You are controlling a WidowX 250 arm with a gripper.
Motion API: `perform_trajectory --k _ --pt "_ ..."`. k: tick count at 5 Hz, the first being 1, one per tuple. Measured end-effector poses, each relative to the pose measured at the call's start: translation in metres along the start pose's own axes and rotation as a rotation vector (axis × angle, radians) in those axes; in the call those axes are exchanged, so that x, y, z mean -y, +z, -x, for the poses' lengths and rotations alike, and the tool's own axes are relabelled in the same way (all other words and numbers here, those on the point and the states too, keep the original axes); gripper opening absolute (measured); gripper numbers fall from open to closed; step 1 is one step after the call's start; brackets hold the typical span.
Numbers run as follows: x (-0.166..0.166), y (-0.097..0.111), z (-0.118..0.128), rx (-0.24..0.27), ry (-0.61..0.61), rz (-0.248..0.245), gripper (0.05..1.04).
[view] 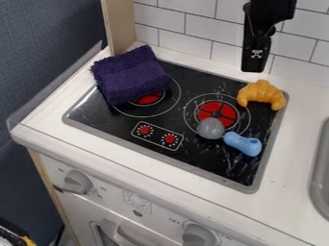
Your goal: Take the blue spoon and put in between the burners
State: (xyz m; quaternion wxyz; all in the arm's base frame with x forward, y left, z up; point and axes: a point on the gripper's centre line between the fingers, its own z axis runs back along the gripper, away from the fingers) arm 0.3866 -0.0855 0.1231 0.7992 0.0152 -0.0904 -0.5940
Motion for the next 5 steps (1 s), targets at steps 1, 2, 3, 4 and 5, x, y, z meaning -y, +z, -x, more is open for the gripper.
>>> perform_trajectory --k 1,2,3,4,5 --pt "0.004 -0.015 0.003 -0.020 0.004 0.036 1.000" --pt "0.026 -0.025 0.000 -0.034 -0.030 0.064 1.000" --pt "0.044 -0.022 -0.012 -0.028 -0.096 0.058 1.000" --pt "0.062 -0.023 -0.013 -0.013 -0.144 0.067 1.000" --pt "0.076 -0.026 -0.018 -0.036 -0.231 0.134 1.000"
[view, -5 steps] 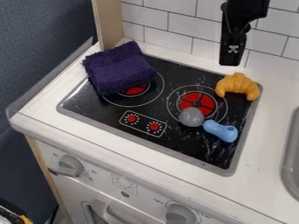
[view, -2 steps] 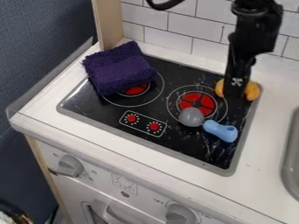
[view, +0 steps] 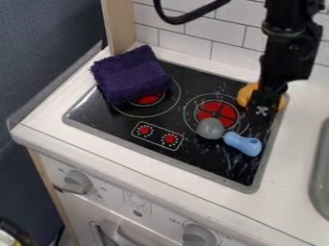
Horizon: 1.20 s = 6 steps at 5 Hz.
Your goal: Take the blue spoon and put in between the burners
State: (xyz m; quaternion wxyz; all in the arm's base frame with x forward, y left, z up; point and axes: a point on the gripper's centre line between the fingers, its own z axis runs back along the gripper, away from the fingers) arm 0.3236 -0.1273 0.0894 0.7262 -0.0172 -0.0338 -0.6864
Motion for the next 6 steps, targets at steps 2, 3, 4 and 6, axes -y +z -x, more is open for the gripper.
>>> perform_trajectory --k 2,3,4,6 --pt "0.022 -0.031 0.004 -0.078 -0.191 0.133 1.000" --pt "0.026 -0.039 0.012 -0.112 -0.215 0.135 1.000" --pt "0.025 -0.041 0.014 -0.085 -0.211 0.129 0.947" --pt "0.023 -0.045 0.014 -0.069 -0.227 0.099 0.423"
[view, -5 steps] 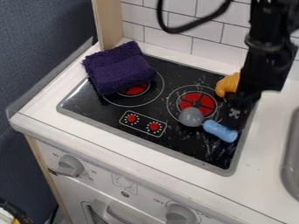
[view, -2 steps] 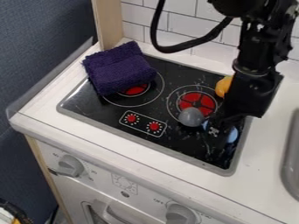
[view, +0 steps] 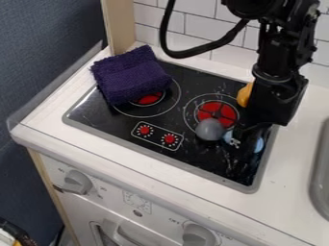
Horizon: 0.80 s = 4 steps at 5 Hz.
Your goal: Take the blue spoon and put in between the burners
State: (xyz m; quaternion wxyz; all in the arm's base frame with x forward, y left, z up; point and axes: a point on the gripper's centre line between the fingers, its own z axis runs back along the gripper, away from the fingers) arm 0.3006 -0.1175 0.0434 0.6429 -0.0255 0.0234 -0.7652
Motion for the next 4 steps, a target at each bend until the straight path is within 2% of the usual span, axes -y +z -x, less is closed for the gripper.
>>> perform_trajectory --k 1,2,3,4 --pt "0.003 0.003 0.002 0.010 0.033 -0.012 0.419" --pt "0.006 0.018 0.013 0.034 0.149 -0.069 0.419" --pt "0.006 0.038 0.027 0.064 0.336 -0.163 0.419" --pt "0.001 0.047 0.049 0.080 0.600 -0.225 0.419"
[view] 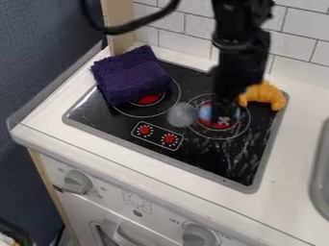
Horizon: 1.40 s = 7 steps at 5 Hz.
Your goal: Take the blue spoon and put in between the burners
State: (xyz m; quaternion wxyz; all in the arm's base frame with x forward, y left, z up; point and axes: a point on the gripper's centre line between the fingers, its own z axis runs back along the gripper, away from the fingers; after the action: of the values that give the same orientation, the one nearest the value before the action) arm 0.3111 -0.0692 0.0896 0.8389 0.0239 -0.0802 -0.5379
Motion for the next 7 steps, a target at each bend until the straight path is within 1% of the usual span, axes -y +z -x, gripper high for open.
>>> perform_trajectory --k 1,2,3,4,5,6,7 --pt "-0.015 -0.001 0.006 -0.008 0.223 -0.107 0.419" --pt "-0.028 0.002 0.005 0.010 0.319 -0.184 0.419" --pt "-0.047 0.004 0.012 -0.007 0.456 -0.253 0.419" --pt "-0.065 -0.002 0.020 -0.023 0.537 -0.258 0.419" --pt "-0.077 -0.013 0.025 -0.030 0.581 -0.240 0.419" --pt "-0.087 -0.030 0.023 -0.032 0.585 -0.199 0.419" --pt "-0.090 -0.043 0.017 -0.036 0.547 -0.145 0.419"
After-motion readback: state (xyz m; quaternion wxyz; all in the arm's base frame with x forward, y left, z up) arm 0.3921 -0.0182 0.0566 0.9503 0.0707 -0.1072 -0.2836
